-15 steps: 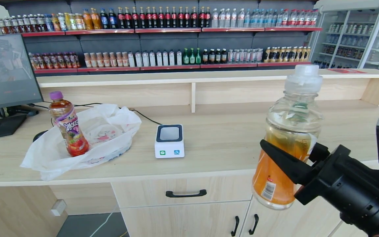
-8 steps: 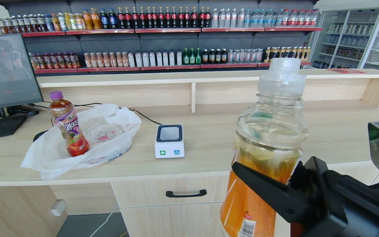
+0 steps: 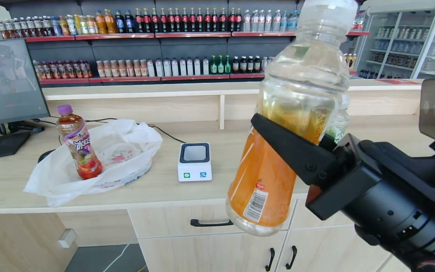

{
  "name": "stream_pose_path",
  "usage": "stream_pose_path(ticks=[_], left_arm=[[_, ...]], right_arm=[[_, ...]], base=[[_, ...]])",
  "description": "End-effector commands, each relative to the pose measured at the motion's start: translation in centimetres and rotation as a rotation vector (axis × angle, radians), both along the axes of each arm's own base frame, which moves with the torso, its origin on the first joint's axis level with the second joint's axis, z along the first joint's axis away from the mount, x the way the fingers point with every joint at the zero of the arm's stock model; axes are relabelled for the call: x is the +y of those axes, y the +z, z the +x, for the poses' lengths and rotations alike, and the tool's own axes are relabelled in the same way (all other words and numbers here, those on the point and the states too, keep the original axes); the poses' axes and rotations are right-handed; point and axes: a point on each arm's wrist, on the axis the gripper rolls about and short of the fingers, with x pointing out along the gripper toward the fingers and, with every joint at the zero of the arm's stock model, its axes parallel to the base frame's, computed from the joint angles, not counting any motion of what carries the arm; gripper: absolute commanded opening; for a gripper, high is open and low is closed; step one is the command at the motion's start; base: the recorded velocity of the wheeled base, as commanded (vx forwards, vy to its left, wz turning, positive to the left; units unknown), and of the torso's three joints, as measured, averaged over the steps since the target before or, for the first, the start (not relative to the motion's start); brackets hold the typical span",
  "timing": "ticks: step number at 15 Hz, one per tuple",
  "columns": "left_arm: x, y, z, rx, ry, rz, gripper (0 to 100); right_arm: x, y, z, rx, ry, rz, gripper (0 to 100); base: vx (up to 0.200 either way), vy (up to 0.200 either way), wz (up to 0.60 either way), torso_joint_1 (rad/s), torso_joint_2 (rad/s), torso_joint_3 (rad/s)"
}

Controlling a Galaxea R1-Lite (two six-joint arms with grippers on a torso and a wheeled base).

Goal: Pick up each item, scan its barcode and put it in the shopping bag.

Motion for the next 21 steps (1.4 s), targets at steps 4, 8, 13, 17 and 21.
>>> stream_pose_path(ticks=[4, 8, 13, 17, 21], left_arm=[[0.0, 0.0, 0.0, -0.001, 0.0, 0.0, 100], [0.0, 0.0, 0.0, 0.0, 0.0, 0.0, 100], [0.0, 0.0, 0.0, -0.001, 0.0, 0.0, 100], [0.0, 0.0, 0.0, -0.001, 0.0, 0.0, 100], [0.0, 0.0, 0.0, 0.0, 0.0, 0.0, 100]], right_arm=[[1.0, 0.2, -0.3, 0.058, 0.034, 0.046, 0], [0.2, 0.9, -1.4, 0.049, 0.061, 0.083, 0], [0.4, 1.1, -1.4, 0.036, 0.063, 0.096, 0], [0.5, 1.0, -1.4, 0.032, 0.063, 0.086, 0], [0.7, 0.8, -1.3, 0.018, 0.059, 0.067, 0]], base=[[0.0, 0.0, 0.0, 0.0, 0.0, 0.0], [0.0, 0.0, 0.0, 0.0, 0.0, 0.0], [0.0, 0.0, 0.0, 0.0, 0.0, 0.0], [0.0, 0.0, 0.0, 0.0, 0.0, 0.0], [0.0, 0.0, 0.0, 0.0, 0.0, 0.0]])
